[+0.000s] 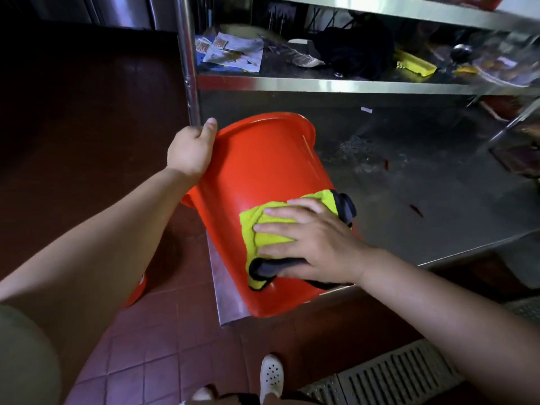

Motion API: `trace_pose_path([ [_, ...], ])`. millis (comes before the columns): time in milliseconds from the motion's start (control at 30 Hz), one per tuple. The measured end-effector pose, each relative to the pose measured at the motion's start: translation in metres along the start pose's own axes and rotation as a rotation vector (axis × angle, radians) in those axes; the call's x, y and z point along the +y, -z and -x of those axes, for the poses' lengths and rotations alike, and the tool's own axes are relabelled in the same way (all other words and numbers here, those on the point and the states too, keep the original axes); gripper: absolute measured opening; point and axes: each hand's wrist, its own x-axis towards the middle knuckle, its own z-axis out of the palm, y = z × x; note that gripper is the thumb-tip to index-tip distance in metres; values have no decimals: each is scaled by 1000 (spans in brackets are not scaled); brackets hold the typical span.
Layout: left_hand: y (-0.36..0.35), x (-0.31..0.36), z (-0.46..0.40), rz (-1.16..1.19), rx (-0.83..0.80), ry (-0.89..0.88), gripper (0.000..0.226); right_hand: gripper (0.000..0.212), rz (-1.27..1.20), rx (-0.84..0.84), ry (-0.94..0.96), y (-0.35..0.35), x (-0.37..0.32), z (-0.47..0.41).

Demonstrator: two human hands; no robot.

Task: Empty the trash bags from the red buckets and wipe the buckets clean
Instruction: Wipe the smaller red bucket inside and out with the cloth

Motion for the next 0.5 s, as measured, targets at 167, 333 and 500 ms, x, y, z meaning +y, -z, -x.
trace_pose_path([
  [167,-12,-4,-16,13,-16,-47,55,30,-63,183,-105,4,65,-37],
  [333,-15,-16,-33,75,-3,15,54,32,-211,288,-359,5,122,-74],
  [500,-16,-20,-38,143,37,40,49,32,-205,261,-397,-2,97,-73],
])
